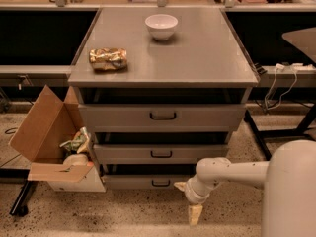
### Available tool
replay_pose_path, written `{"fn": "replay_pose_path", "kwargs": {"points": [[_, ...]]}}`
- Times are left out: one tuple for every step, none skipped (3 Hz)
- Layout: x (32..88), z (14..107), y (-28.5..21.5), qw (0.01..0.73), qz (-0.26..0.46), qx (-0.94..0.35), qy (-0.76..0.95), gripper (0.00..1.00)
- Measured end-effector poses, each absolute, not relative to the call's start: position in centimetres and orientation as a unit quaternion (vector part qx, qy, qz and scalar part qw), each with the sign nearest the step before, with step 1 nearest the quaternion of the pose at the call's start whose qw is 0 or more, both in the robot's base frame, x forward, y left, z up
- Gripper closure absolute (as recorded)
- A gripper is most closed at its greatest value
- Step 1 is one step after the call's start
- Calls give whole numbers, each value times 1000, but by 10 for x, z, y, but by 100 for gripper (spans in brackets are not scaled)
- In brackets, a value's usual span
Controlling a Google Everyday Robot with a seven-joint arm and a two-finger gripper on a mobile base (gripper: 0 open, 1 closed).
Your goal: Open bottom drawer
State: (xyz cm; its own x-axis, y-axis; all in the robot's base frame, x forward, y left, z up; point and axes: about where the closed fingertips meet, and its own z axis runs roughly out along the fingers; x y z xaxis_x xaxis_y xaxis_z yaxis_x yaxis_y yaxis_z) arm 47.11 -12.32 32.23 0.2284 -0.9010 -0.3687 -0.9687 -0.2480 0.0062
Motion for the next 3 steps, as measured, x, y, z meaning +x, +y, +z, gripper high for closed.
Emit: {"fn": "replay_pose_path", "kwargs": {"points": [[464,258,-143,90,204,-780,584,0],[464,223,-144,93,225,-784,572,0],[465,224,-145,96,221,-784,572,0]]}}
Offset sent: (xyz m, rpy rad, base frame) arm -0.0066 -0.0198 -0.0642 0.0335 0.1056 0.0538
